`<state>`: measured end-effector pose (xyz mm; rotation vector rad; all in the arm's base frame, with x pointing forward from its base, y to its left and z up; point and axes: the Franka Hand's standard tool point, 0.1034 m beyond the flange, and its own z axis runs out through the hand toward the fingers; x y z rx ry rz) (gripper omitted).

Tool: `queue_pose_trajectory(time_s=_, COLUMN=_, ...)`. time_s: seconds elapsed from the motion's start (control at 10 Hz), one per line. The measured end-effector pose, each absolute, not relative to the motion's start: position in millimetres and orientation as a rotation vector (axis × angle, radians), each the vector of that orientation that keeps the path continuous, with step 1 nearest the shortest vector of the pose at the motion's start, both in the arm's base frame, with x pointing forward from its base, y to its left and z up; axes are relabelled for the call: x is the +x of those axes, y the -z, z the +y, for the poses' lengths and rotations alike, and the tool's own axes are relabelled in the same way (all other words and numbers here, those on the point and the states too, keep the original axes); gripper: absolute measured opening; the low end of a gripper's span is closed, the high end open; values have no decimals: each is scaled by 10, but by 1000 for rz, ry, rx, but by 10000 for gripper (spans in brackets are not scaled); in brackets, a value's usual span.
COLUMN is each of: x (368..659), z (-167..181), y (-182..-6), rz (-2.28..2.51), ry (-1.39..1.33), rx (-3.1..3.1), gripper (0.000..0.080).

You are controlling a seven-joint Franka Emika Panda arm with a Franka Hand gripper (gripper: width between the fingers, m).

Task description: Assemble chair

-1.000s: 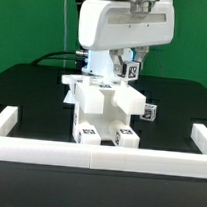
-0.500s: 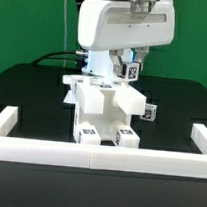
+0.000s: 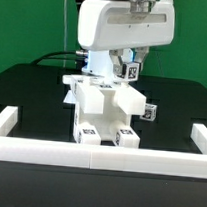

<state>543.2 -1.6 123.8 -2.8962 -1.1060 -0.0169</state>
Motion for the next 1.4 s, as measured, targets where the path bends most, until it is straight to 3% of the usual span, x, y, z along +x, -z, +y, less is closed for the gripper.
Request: queue_pose_trajectory(time_s=1.4, x=5323, z=-23, y=-1179, rz=-1069, ry=-1, rx=-2906, gripper=287)
